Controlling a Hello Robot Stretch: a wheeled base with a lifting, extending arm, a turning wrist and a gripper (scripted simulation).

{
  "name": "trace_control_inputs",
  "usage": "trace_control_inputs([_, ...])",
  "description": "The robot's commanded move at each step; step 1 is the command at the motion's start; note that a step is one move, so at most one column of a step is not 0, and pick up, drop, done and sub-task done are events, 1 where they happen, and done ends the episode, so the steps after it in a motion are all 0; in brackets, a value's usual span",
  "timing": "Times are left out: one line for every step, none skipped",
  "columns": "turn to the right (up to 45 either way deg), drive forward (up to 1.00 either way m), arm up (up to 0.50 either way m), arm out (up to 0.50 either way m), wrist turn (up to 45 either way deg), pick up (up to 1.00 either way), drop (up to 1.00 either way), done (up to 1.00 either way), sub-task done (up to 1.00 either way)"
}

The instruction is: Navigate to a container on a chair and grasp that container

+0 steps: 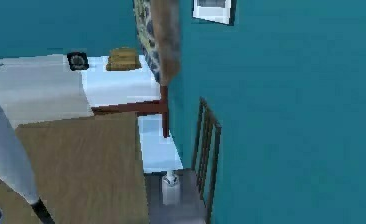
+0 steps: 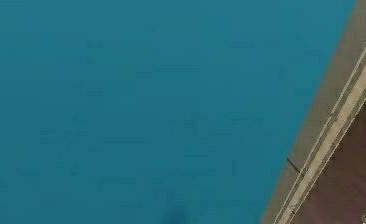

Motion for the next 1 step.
trace_control_inputs([-45.0,0.00,0.00,0.00,0.0,0.00,0.00,0.00,0.00])
